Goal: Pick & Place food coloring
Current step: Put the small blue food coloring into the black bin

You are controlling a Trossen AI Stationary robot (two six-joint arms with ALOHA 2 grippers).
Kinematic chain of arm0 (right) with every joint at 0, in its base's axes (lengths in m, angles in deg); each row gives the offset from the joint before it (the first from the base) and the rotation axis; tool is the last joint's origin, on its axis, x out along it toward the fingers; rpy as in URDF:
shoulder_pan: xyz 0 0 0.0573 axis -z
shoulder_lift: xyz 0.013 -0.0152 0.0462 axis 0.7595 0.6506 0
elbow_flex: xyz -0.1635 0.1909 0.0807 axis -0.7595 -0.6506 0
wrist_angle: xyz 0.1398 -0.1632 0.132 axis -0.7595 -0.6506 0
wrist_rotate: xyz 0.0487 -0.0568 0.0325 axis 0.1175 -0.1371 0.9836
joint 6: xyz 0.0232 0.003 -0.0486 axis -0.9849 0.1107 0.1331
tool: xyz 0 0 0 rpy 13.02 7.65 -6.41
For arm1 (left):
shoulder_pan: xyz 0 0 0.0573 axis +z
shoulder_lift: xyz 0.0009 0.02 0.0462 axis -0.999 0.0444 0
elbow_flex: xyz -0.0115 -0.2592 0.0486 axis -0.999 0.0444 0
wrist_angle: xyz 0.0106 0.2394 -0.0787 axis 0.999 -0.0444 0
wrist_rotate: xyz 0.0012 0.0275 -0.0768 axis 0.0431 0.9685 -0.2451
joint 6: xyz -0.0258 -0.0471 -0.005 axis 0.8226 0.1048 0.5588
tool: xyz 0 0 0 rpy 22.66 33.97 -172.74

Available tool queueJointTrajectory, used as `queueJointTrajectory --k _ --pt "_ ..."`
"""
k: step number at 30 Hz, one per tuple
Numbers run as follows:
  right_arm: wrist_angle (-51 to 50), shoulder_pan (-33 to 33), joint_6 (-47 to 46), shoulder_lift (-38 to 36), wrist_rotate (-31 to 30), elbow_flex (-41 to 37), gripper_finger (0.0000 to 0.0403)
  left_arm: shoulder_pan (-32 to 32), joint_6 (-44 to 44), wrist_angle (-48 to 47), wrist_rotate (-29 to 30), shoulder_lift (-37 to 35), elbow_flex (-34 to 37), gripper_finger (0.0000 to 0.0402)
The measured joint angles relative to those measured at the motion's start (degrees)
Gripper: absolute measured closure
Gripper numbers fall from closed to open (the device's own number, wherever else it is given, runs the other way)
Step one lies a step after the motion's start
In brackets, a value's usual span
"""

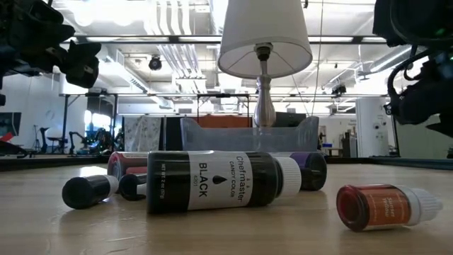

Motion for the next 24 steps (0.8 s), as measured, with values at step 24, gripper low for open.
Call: queueJointTrajectory --k 24 --pt "1.1 0.0 8.6 -0.5 -4.2 -0.3 0.0333 0.0 0.0 0.0 0.0 0.0 0.0 0.0223"
